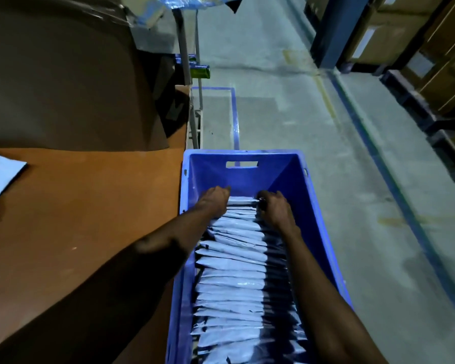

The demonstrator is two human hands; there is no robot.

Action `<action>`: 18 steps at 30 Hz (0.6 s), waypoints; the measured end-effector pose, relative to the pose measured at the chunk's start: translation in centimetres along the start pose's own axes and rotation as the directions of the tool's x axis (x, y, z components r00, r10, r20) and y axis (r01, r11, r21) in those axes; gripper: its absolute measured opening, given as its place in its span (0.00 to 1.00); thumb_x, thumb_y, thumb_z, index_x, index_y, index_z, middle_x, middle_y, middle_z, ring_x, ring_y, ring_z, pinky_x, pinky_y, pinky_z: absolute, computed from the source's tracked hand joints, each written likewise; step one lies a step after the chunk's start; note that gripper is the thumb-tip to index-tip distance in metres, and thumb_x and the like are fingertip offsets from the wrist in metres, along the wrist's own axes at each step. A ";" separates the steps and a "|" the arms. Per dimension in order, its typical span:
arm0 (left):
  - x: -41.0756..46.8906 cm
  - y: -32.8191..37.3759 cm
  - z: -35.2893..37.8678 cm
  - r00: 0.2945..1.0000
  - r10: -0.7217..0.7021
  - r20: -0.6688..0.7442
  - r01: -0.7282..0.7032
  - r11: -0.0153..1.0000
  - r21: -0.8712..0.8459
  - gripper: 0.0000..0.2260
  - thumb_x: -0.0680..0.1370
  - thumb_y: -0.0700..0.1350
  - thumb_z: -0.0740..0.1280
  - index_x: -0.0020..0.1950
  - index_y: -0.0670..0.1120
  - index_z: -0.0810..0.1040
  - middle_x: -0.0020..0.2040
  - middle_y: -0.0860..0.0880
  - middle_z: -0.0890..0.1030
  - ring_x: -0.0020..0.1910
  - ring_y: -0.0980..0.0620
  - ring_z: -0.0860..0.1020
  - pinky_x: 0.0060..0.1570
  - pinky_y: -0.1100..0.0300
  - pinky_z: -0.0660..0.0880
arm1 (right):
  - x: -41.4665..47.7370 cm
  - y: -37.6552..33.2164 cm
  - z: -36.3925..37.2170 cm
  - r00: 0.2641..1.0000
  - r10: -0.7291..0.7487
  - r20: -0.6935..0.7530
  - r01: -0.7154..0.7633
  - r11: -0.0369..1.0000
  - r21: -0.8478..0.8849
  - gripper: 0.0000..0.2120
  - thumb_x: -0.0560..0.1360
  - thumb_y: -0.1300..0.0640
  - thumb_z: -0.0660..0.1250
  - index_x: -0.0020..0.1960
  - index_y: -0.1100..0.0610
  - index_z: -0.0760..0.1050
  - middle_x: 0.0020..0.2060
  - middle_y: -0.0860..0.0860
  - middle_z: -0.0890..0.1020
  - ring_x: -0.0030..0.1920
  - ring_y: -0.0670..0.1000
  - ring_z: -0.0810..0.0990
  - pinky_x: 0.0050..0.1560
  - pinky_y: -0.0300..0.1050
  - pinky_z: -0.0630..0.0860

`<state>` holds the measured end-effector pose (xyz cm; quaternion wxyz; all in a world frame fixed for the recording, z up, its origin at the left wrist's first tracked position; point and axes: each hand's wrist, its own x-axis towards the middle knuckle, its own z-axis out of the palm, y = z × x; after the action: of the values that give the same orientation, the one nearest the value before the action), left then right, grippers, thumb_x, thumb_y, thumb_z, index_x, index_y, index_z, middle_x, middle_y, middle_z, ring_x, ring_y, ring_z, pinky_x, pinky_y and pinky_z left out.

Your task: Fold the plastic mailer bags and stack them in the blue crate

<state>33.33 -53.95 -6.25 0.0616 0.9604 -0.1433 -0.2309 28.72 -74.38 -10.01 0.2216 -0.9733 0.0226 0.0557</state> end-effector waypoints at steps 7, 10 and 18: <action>3.6 -1.6 2.8 0.994 -0.036 0.104 0.050 0.989 -0.138 0.30 0.77 0.34 0.62 0.75 0.58 0.72 0.76 0.44 0.72 0.73 0.41 0.72 0.72 0.51 0.71 | 1.7 0.4 0.5 0.973 -0.087 0.212 0.118 0.984 -0.137 0.19 0.84 0.51 0.62 0.73 0.41 0.75 0.73 0.45 0.76 0.77 0.52 0.67 0.77 0.68 0.45; 3.5 -1.5 2.8 0.996 -0.044 0.072 0.056 0.985 -0.165 0.27 0.77 0.33 0.62 0.72 0.56 0.75 0.73 0.43 0.73 0.71 0.40 0.73 0.69 0.50 0.73 | 1.2 0.1 0.2 0.979 -0.088 0.184 0.120 0.978 -0.171 0.18 0.82 0.52 0.63 0.69 0.39 0.77 0.66 0.45 0.82 0.69 0.52 0.76 0.76 0.64 0.49; 3.0 -0.8 2.8 0.996 -0.014 0.084 0.031 0.978 -0.205 0.26 0.79 0.34 0.60 0.75 0.53 0.72 0.76 0.45 0.71 0.74 0.42 0.70 0.70 0.51 0.72 | 0.9 0.1 0.0 0.971 -0.100 0.216 0.130 0.983 -0.132 0.21 0.81 0.56 0.64 0.73 0.44 0.75 0.69 0.50 0.78 0.71 0.55 0.73 0.69 0.56 0.63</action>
<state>34.72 -54.26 -10.17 0.1522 0.9402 -0.1101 -0.2842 29.63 -74.52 -10.18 0.1541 -0.9753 -0.0615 0.1460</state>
